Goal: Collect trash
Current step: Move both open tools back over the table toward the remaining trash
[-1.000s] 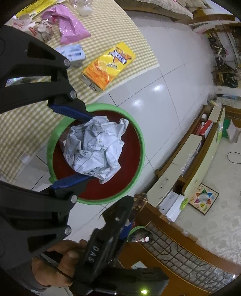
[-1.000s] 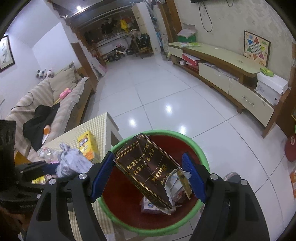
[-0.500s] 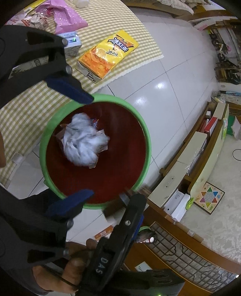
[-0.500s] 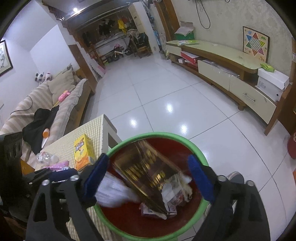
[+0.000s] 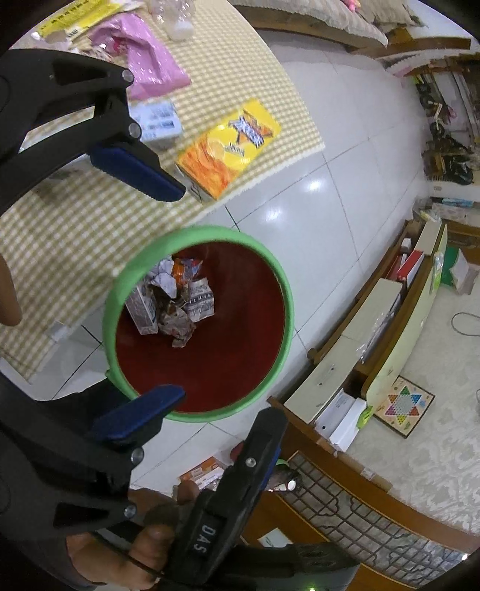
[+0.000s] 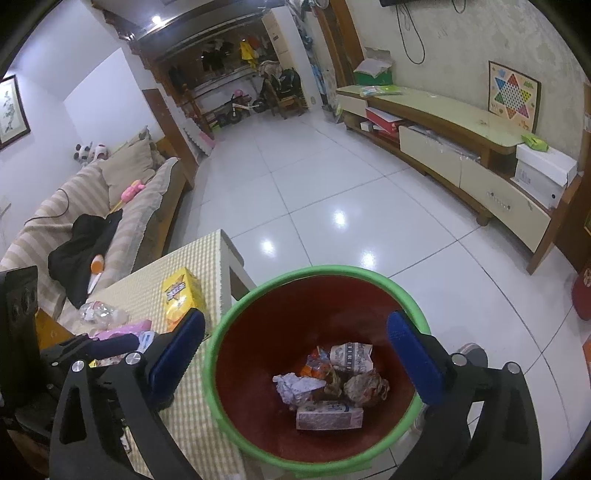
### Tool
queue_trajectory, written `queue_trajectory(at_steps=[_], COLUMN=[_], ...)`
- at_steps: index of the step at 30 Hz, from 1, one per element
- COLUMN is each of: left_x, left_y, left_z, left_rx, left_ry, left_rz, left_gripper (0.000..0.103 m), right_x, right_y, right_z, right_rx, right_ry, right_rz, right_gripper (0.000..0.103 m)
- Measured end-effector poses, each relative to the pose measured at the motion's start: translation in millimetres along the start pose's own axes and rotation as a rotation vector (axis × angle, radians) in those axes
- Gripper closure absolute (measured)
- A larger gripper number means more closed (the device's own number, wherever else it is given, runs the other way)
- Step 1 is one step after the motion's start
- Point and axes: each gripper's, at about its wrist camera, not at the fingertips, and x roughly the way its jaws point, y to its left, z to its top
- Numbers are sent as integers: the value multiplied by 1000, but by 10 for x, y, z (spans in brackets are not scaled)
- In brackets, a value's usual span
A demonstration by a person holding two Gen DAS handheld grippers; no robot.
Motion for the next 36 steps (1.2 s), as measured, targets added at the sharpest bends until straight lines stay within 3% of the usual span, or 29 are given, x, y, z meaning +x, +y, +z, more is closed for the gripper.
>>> queue_trajectory(at_steps=[9, 22, 29, 36], left_x=[-576, -1504, -1802, -1899], left_y=[319, 1096, 1555, 1927], left_z=[-318, -1063, -1429, -1588], left_rx=[-55, -241, -361, -454], left_ry=[-48, -139, -164, -175], left_rz=[68, 187, 246, 281], left_gripper=[6, 6, 6, 6], right_x=[-219, -284, -140, 89], right_y=[457, 1614, 2043, 2329], right_z=[-145, -530, -690, -853], right_rx=[-34, -184, -236, -279], right_ry=[1, 61, 103, 167], right_rz=[21, 120, 142, 144], right_gripper=[7, 7, 7, 7])
